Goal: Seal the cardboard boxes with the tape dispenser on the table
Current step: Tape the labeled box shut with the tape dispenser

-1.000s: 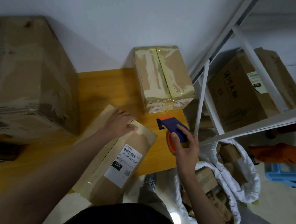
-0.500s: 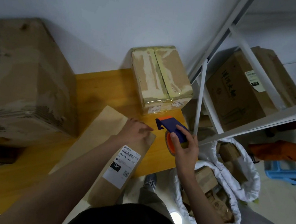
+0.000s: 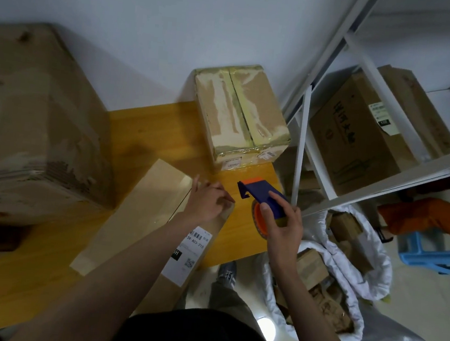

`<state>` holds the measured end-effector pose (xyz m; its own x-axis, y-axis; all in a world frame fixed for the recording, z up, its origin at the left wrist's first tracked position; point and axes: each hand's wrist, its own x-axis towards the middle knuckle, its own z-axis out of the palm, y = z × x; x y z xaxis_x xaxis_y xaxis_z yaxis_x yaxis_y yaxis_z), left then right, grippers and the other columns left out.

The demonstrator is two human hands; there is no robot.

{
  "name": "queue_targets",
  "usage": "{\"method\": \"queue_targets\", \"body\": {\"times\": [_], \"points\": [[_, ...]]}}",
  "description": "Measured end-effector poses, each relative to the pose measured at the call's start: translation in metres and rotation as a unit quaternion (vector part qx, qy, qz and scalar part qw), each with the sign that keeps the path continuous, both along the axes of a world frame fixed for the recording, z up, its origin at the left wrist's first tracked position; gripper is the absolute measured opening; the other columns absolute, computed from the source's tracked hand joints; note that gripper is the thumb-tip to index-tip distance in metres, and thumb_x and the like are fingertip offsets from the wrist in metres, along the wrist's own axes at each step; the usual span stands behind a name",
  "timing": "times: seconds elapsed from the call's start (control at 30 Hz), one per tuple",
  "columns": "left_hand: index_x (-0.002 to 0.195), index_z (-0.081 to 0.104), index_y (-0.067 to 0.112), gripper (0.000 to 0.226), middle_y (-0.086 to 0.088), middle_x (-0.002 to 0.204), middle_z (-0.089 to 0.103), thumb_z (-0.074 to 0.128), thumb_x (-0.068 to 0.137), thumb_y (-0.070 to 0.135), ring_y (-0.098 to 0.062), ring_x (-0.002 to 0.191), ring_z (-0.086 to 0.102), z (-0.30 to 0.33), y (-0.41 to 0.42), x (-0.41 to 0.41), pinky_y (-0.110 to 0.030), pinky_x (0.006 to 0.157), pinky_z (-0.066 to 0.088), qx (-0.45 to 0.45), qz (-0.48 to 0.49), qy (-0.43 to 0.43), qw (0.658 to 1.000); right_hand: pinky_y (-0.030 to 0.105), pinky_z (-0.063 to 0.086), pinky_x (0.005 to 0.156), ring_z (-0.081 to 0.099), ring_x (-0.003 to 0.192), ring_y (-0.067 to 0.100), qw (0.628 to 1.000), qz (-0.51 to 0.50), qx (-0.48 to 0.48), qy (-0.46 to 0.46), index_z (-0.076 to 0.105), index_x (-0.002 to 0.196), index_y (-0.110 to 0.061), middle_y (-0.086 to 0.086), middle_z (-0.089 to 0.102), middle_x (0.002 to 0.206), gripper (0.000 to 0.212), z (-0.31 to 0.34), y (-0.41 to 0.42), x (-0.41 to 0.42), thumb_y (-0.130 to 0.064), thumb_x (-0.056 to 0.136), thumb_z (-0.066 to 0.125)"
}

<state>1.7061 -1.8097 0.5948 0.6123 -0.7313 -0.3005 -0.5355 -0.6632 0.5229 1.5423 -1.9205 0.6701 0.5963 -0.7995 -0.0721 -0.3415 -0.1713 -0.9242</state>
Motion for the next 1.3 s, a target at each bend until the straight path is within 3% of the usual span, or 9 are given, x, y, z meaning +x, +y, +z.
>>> {"method": "queue_targets", "body": {"times": [0.2, 0.33, 0.43, 0.6, 0.73, 0.93, 1.03, 1.13, 1.3], "points": [[0.101, 0.075, 0.041, 0.020, 0.018, 0.095, 0.053, 0.062, 0.095, 0.028, -0.013, 0.116, 0.052, 0.000, 0.000, -0.002, -0.044, 0.120, 0.002, -0.033, 0.025, -0.006, 0.999, 0.005, 0.043, 0.077, 0.054, 0.094, -0.006, 1.000, 0.001, 0.005, -0.005, 0.069, 0.123, -0.024, -0.001, 0.052, 0.111, 0.033, 0.004, 0.002, 0.001, -0.026, 0.091, 0.073], [0.097, 0.079, 0.032, 0.014, 0.011, 0.101, 0.065, 0.067, 0.092, 0.030, -0.012, 0.111, 0.057, 0.005, 0.003, 0.001, -0.043, 0.120, 0.010, -0.083, 0.049, 0.013, 0.995, 0.006, 0.044, 0.079, 0.055, 0.095, -0.005, 1.000, 0.001, 0.003, -0.010, 0.069, 0.123, -0.024, -0.001, 0.053, 0.112, 0.033, 0.004, 0.001, 0.000, -0.027, 0.091, 0.073], [0.095, 0.078, 0.022, 0.012, 0.009, 0.099, 0.054, 0.074, 0.086, 0.029, -0.017, 0.107, 0.058, 0.000, 0.007, 0.001, -0.048, 0.113, 0.025, -0.117, 0.043, 0.006, 0.992, 0.008, 0.045, 0.080, 0.056, 0.096, -0.005, 1.000, -0.001, 0.006, -0.009, 0.069, 0.123, -0.027, -0.004, 0.054, 0.114, 0.032, 0.004, 0.000, -0.002, -0.027, 0.091, 0.073], [0.105, 0.078, 0.037, 0.017, 0.009, 0.088, 0.043, 0.068, 0.091, 0.041, -0.025, 0.102, 0.050, 0.001, 0.003, 0.001, -0.043, 0.102, 0.030, -0.068, 0.012, -0.015, 0.997, 0.009, 0.045, 0.080, 0.056, 0.095, -0.005, 1.000, -0.006, 0.001, -0.010, 0.070, 0.121, -0.027, -0.006, 0.054, 0.112, 0.031, 0.004, 0.000, -0.003, -0.026, 0.091, 0.073], [0.117, 0.069, 0.050, 0.023, 0.005, 0.096, 0.036, 0.055, 0.099, 0.045, -0.026, 0.114, 0.041, 0.008, -0.004, -0.002, -0.051, 0.115, 0.018, 0.014, -0.025, -0.034, 0.999, 0.008, 0.044, 0.079, 0.056, 0.093, -0.005, 1.000, -0.007, -0.003, -0.007, 0.070, 0.121, -0.026, -0.005, 0.054, 0.109, 0.031, 0.004, 0.001, -0.003, -0.026, 0.091, 0.074], [0.109, 0.073, 0.039, 0.023, 0.004, 0.112, 0.046, 0.056, 0.098, 0.027, -0.025, 0.124, 0.040, 0.009, -0.009, -0.009, -0.050, 0.122, -0.004, 0.008, 0.017, -0.032, 0.999, 0.006, 0.042, 0.078, 0.055, 0.092, -0.005, 1.000, -0.001, -0.002, -0.007, 0.069, 0.120, -0.032, -0.006, 0.053, 0.109, 0.029, 0.005, 0.002, -0.003, -0.029, 0.091, 0.073], [0.109, 0.073, 0.037, 0.026, 0.003, 0.120, 0.051, 0.059, 0.096, 0.019, -0.025, 0.128, 0.041, 0.004, -0.004, -0.009, -0.052, 0.123, 0.002, -0.031, 0.008, -0.015, 0.999, 0.012, 0.045, 0.082, 0.055, 0.094, -0.005, 1.000, 0.004, 0.010, -0.009, 0.070, 0.121, -0.031, -0.005, 0.053, 0.112, 0.030, 0.006, 0.002, -0.002, -0.031, 0.091, 0.072], [0.123, 0.068, 0.029, 0.034, 0.000, 0.142, 0.044, 0.068, 0.092, 0.017, -0.021, 0.140, 0.032, -0.005, 0.025, -0.002, -0.048, 0.119, 0.028, -0.136, 0.024, 0.026, 0.990, 0.020, 0.047, 0.084, 0.056, 0.096, -0.002, 1.000, 0.013, 0.022, -0.019, 0.070, 0.121, -0.030, -0.006, 0.054, 0.113, 0.030, 0.007, 0.003, -0.001, -0.032, 0.092, 0.072], [0.155, 0.034, 0.027, 0.059, 0.005, 0.168, 0.011, 0.048, 0.100, 0.041, -0.020, 0.155, -0.002, -0.010, 0.116, 0.015, -0.046, 0.123, 0.009, -0.088, -0.057, -0.056, 0.993, 0.026, 0.048, 0.088, 0.056, 0.098, -0.001, 0.998, 0.019, 0.047, -0.029, 0.069, 0.122, -0.034, -0.005, 0.056, 0.112, 0.032, 0.004, 0.005, 0.003, -0.038, 0.091, 0.072]]}}
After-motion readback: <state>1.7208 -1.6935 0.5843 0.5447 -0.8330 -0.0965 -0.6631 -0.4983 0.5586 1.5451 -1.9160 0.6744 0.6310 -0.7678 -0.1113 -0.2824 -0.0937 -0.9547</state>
